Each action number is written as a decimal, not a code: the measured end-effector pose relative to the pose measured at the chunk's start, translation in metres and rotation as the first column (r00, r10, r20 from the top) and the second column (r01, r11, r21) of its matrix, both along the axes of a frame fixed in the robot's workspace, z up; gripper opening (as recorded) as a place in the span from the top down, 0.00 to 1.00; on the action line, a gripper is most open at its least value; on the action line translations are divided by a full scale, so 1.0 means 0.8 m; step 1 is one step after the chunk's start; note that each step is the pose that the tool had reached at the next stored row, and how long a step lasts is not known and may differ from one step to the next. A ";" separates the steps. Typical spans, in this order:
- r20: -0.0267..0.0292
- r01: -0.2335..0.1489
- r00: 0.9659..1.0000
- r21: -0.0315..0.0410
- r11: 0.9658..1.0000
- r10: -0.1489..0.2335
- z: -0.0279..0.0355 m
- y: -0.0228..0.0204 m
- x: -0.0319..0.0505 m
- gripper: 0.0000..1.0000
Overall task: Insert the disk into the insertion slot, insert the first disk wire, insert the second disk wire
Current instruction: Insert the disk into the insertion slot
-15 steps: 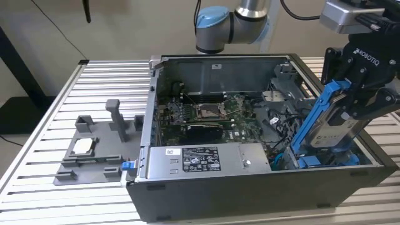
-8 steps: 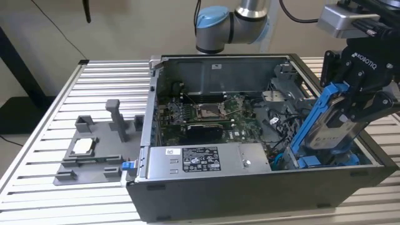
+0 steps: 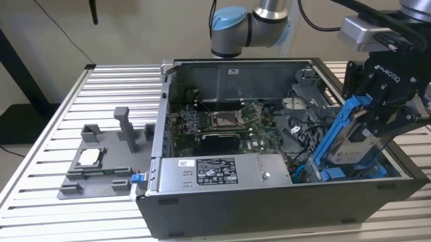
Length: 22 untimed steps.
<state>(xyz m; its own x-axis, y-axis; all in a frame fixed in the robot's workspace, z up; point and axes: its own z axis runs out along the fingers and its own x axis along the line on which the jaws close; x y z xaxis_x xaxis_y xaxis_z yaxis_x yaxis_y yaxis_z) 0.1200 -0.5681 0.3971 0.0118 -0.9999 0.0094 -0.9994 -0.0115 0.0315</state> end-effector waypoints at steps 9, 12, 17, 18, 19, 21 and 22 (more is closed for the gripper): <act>0.000 0.000 1.000 0.000 1.000 0.000 -0.0171 0.0000 0.000 0.67; 0.000 0.000 1.000 0.000 1.000 0.000 -0.0171 0.0000 0.000 0.67; 0.000 0.000 1.000 0.000 1.000 0.000 -0.0223 0.0000 0.000 0.67; 0.000 0.000 1.000 0.000 1.000 0.000 -0.0233 0.0001 0.000 0.67; 0.000 0.000 1.000 0.000 1.000 0.000 -0.0236 0.0001 0.000 0.67; 0.000 0.000 1.000 0.000 1.000 0.000 -0.0236 0.0000 0.000 0.67; 0.000 0.000 1.000 0.000 1.000 0.000 -0.0236 0.0000 0.000 0.67</act>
